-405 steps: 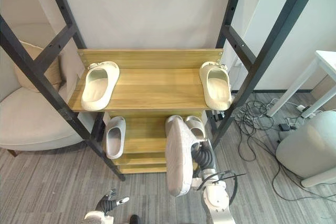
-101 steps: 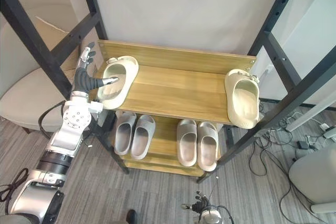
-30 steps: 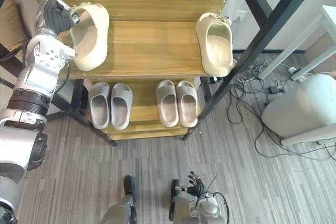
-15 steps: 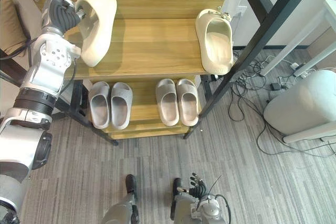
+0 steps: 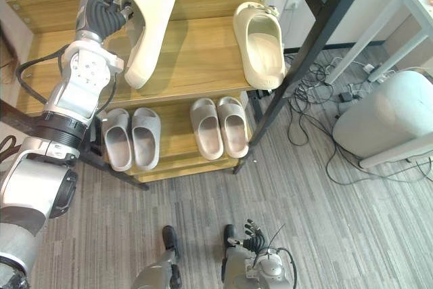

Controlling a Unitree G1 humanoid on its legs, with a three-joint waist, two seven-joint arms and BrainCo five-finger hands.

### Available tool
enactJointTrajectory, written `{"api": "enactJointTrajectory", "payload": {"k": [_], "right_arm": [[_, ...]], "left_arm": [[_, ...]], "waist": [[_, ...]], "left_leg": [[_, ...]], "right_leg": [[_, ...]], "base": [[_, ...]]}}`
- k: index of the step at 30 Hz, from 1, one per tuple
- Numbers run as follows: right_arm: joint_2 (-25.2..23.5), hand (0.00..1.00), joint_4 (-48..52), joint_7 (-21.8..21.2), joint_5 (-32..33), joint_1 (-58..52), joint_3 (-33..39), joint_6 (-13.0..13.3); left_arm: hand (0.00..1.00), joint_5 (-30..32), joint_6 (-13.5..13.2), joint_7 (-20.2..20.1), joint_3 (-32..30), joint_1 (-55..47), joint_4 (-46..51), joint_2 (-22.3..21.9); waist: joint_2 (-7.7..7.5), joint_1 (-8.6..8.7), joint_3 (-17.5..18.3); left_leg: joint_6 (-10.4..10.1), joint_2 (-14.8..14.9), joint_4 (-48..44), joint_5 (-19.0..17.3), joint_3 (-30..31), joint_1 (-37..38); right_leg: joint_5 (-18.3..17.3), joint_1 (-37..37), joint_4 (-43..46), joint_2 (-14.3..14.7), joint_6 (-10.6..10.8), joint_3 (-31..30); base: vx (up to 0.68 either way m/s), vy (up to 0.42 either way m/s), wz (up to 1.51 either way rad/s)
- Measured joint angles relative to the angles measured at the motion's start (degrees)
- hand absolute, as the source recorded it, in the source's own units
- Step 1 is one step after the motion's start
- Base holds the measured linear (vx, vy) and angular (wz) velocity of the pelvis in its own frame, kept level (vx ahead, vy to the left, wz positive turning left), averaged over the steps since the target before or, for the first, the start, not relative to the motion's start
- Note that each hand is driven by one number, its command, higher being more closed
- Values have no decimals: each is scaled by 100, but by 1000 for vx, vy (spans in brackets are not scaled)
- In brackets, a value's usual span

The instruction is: Organize the slippers on the shoe rack

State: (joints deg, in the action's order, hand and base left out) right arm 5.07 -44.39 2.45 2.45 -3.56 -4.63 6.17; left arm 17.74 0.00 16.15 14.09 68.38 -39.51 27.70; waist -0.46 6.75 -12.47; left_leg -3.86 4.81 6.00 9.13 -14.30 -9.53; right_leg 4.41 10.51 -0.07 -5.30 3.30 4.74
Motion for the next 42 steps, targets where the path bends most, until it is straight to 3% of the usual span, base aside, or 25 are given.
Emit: {"api": "enactJointTrajectory", "payload": {"k": [9, 25, 35, 36, 42], "right_arm": [[131, 0, -67, 96, 8, 76, 9, 0], [147, 0, -168, 230, 217, 105, 58, 106], [162, 0, -203, 223, 216, 100, 48, 119], [162, 0, -209, 223, 216, 100, 46, 122], [161, 0, -257, 223, 216, 101, 41, 131]], "left_arm": [[100, 24, -34, 19, 313, 83, -87, -231], [100, 244, -25, 105, 332, 123, -506, -283], [100, 361, 41, 111, 136, 78, -618, -262], [0, 363, 43, 112, 133, 40, -619, -254], [0, 475, 43, 112, 133, -15, -619, -254]], "waist": [[245, 220, 2], [283, 346, -1], [304, 300, -2], [304, 297, -2], [307, 288, 0]], "left_leg": [[-15, -9, 31, -52, -259, 57], [5, -66, 32, -64, -209, 61], [2, -160, 34, -66, -52, 59], [3, -181, 34, -65, -35, 57], [37, -194, 34, -41, 51, 56]], "right_leg": [[108, 43, -125, -3, -43, -276], [216, 31, -237, -60, -4, -343], [193, -55, -234, -153, 25, -201], [189, -62, -234, -163, 30, -189], [174, -112, -234, -177, 45, -98]], "base": [[-23, 44, -15], [12, 56, -3], [7, 66, 10], [27, 85, 7], [23, 48, 7]]}}
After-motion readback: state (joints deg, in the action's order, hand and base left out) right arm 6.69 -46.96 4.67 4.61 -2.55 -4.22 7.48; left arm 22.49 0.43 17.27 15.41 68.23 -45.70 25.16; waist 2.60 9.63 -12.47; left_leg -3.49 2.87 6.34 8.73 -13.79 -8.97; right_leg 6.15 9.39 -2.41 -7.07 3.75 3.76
